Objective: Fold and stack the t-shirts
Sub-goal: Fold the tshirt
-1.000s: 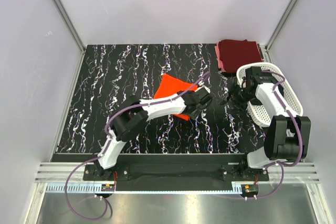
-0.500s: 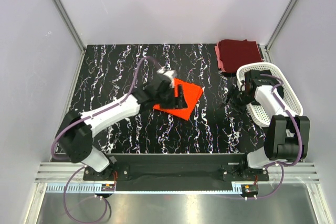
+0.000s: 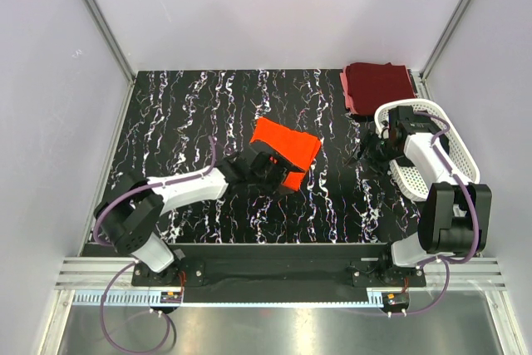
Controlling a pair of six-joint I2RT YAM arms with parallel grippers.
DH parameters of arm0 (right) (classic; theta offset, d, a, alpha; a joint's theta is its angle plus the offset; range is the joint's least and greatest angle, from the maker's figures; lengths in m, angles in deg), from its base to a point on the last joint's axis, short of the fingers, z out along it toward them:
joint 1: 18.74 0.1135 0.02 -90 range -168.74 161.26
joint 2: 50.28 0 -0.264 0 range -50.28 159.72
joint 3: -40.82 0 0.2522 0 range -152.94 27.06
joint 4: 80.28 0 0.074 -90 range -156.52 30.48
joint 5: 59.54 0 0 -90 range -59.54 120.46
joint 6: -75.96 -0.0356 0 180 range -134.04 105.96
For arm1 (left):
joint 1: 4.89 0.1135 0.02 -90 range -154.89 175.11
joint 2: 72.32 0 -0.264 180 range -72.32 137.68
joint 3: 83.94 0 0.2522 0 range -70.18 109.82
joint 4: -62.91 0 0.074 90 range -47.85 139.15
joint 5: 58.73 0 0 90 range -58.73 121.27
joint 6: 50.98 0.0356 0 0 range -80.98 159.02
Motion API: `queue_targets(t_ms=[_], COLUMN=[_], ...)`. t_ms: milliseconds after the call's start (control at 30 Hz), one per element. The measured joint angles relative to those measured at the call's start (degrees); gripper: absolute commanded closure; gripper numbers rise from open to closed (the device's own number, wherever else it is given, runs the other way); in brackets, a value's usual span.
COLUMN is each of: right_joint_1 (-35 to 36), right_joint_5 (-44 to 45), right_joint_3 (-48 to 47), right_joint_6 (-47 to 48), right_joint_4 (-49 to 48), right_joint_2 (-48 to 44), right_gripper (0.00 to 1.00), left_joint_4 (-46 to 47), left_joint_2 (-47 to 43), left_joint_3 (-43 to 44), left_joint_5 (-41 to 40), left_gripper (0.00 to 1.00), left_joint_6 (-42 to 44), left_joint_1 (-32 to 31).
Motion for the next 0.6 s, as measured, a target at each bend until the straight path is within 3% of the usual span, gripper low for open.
queue_targets(t_ms=[133,233,433,600], right_joint_1=[0.2,0.5,0.8,0.8], right_joint_5=[-0.6,-1.1,-4.0,-3.9], right_joint_3=[0.0,0.0,0.0,-2.8], right_joint_6=[-0.2,-0.3,-3.3,-4.5], right_joint_4=[-0.4,-1.6,-7.3,-8.4], right_joint_2=[0.0,0.2,2.7,5.8], right_gripper=[0.28,0.28,0.28,0.27], left_joint_4=[-1.9,-8.5,-18.6,-19.1], left_joint_2=[-0.3,-0.2,2.0,6.1], left_joint_3=[-1.1,2.2,20.0,28.4], left_joint_5=[-3.8,-6.6,-14.3,-19.7], left_gripper=[0.28,0.28,0.25,0.25], left_joint_6=[-5.3,-0.4,25.0,48.0], left_joint_1=[-1.1,-1.6,-3.0,-5.3])
